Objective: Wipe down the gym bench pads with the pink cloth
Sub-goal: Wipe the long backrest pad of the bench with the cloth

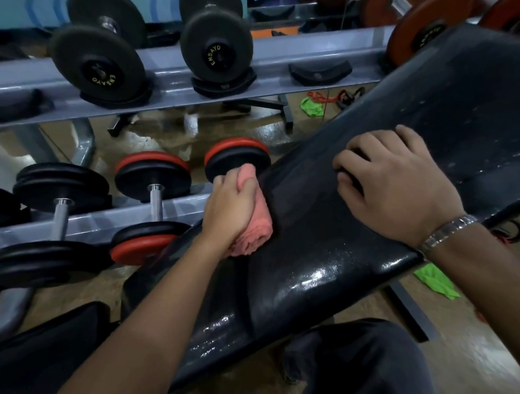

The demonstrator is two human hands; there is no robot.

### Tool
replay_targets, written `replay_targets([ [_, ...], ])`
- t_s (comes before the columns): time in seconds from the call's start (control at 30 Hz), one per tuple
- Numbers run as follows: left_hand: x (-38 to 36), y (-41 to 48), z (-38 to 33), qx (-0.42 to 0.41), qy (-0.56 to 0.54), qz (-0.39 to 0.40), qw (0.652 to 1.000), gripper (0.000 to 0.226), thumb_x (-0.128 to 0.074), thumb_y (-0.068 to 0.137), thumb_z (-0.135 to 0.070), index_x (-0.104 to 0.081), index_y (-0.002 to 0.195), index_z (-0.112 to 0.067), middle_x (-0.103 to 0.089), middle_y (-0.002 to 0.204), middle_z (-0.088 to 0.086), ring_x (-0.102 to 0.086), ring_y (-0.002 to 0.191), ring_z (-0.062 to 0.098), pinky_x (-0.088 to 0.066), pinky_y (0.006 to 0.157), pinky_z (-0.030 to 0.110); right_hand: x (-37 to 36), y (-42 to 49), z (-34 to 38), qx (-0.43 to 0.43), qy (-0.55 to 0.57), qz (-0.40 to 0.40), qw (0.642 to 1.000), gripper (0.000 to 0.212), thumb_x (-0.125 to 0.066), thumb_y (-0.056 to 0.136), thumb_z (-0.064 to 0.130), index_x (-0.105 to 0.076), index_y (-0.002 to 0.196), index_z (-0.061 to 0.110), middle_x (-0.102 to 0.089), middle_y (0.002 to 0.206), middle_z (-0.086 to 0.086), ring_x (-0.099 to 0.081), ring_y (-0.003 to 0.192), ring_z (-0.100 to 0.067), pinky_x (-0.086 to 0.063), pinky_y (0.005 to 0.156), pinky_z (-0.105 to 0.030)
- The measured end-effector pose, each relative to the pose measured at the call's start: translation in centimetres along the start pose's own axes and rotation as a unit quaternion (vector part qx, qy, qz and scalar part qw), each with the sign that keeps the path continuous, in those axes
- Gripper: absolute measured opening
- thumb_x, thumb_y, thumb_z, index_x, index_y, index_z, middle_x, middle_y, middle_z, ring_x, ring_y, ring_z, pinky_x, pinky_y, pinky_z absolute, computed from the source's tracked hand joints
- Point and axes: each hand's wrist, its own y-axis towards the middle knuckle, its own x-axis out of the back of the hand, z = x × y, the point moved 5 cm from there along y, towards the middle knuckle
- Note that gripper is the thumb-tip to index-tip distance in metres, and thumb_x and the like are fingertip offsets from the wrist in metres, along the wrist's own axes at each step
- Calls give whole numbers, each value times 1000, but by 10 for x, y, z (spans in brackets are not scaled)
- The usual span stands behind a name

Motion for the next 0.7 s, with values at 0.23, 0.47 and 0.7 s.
replay_targets([
  [0.23, -14, -77, -39, -214, -24, -22, 976, 61, -41, 100, -44, -41, 159, -30, -40, 160, -3, -39, 149, 21, -33, 123, 46, 1, 0, 1, -2, 5, -9, 1000, 30, -46, 98, 33, -69, 108, 16, -65, 114, -9, -59, 114, -35, -34, 114, -61],
  [0.47, -10, -43, -29, 13, 46, -73, 996, 69, -34, 94, -51, -38, 159, -26, -45, 150, 7, -47, 136, 35, -38, 115, 49, 0, -1, 0, 3, -5, -21, 1000, 27, -47, 99, 31, -68, 108, 16, -65, 112, -9, -60, 112, -36, -35, 113, -60],
  [0.7, -32, -150, -68, -262, 74, -32, 962, 69, -45, 99, -41, -34, 163, -17, -36, 162, 8, -38, 150, 26, -32, 124, 41, 0, 0, 0, 5, -3, -25, 1000, 30, -45, 100, 31, -68, 109, 14, -65, 113, -10, -60, 111, -37, -35, 113, -60],
])
